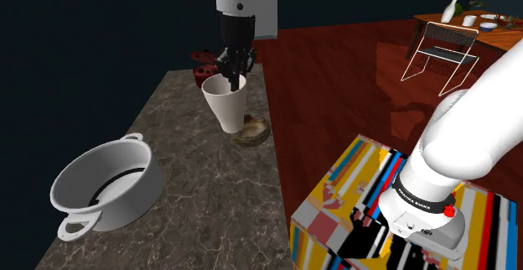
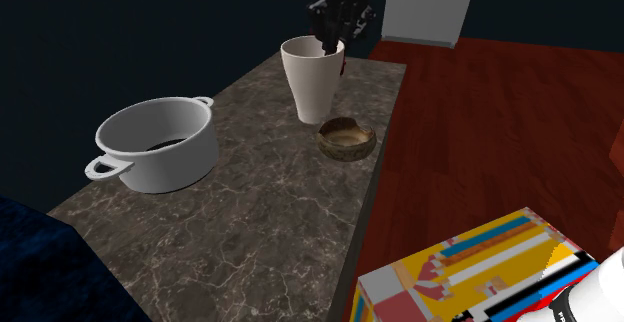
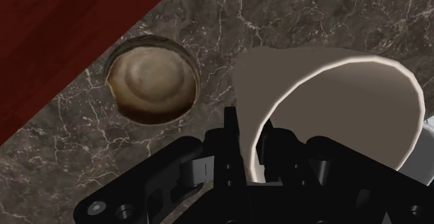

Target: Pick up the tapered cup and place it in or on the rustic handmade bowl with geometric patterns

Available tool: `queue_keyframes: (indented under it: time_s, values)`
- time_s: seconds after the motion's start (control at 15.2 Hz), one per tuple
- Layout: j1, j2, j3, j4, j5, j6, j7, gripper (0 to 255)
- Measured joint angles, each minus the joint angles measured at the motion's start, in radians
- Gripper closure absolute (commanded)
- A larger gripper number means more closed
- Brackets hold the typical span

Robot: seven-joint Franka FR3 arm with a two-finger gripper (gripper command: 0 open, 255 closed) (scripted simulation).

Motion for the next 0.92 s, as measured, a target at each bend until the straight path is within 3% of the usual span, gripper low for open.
queue_keyframes:
  time_s: [0.59, 0.92]
  values:
    - [-0.088, 0.063, -0.134, 0.118, -0.041, -0.095, -0.190, 255]
    - [-0.100, 0.077, -0.151, 0.089, -0.044, -0.059, -0.226, 255]
